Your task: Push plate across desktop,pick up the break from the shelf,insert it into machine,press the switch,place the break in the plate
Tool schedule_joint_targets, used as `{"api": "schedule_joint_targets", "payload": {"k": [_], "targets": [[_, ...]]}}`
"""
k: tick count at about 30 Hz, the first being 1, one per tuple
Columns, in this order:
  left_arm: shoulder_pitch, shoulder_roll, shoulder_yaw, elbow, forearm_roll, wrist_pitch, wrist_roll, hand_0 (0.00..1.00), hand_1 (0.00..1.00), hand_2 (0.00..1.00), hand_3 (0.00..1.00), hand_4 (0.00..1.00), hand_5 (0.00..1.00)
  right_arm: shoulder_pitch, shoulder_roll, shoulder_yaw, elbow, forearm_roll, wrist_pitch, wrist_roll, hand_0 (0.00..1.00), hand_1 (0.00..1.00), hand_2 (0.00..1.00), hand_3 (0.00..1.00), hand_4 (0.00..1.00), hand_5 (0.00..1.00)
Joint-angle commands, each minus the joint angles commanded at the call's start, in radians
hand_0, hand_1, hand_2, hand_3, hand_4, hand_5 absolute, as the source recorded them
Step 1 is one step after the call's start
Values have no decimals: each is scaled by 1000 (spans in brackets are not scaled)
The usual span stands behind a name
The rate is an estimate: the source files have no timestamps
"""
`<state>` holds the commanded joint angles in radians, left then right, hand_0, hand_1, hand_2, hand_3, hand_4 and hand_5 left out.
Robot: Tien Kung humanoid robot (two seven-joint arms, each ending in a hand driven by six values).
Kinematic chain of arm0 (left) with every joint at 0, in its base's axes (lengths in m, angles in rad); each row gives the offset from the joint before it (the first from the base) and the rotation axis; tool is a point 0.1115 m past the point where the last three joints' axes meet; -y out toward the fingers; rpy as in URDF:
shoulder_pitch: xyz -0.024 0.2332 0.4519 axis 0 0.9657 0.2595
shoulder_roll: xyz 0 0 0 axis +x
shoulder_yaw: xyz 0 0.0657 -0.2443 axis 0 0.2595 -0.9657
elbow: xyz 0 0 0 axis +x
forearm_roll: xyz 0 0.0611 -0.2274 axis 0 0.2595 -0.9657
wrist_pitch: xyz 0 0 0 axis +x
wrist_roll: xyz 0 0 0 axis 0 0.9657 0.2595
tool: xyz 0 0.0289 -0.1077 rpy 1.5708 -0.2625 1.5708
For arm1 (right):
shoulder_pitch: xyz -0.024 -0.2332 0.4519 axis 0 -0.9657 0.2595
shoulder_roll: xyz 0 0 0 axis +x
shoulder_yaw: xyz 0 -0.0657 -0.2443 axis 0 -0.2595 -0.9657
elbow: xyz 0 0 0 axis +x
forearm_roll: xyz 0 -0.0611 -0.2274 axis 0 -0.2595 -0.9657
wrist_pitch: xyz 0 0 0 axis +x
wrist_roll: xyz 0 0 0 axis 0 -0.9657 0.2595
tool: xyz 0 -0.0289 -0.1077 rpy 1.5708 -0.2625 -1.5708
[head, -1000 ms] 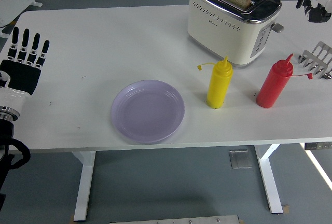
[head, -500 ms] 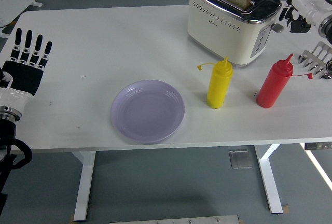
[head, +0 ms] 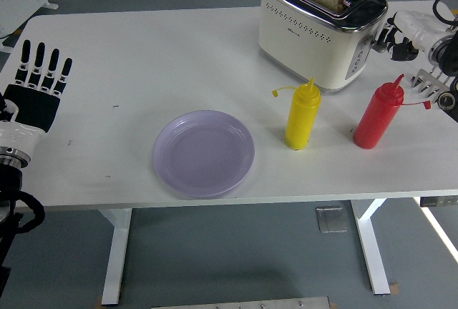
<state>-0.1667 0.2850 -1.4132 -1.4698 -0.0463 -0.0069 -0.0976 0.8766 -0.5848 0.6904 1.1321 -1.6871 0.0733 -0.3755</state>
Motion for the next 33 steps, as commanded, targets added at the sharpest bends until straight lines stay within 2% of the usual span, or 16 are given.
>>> {"api": "schedule_joint_targets", "payload": {"k": [19,23,28,33], "targets": [[-4,-2,0,-1,4,3,-7,781,717,669,691,712,998,-14,29,-42,-41,15,-41,32,453,332,603,519,140,2],[-4,-2,-1,2,3,3,-8,780,717,669,691,712,998,-15,28,-51,-49,23,-56,44,453,332,600,518,141,2],[-3,-3,-2,3,0,2,-7,780,717,669,690,712,998,-19,30,-65,-58,35,-100,70,469,338,603,521,132,2],[-3,-3,-3,1,-3,0,-4,779,717,668,691,711,998,-23,28,-58,-54,33,-115,78,470,341,604,522,142,2]]}}
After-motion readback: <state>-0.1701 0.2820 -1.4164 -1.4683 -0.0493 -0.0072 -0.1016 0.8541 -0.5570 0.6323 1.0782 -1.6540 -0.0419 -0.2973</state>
